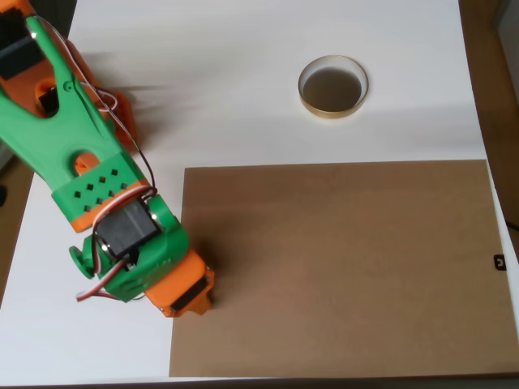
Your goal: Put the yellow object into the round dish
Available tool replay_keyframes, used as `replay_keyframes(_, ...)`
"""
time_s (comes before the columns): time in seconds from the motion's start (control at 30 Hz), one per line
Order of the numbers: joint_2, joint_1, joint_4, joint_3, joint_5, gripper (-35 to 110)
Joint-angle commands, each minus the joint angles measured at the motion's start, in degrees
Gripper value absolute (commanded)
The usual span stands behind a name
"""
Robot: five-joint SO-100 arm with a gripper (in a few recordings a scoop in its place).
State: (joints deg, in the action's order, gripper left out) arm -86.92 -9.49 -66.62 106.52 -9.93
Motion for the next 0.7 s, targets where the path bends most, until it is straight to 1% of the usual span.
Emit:
replay_keyframes(0.0,-9.2,-0.2,-1.6,-0.7,-1.3,0)
replay_keyframes(0.2,-21.5,4.0,-3.3,3.4,-2.0,0)
replay_keyframes(0.37,-31.1,10.8,-4.6,8.3,-2.9,0)
replay_keyframes(0.67,-37.3,22.3,-8.0,11.3,-5.0,0)
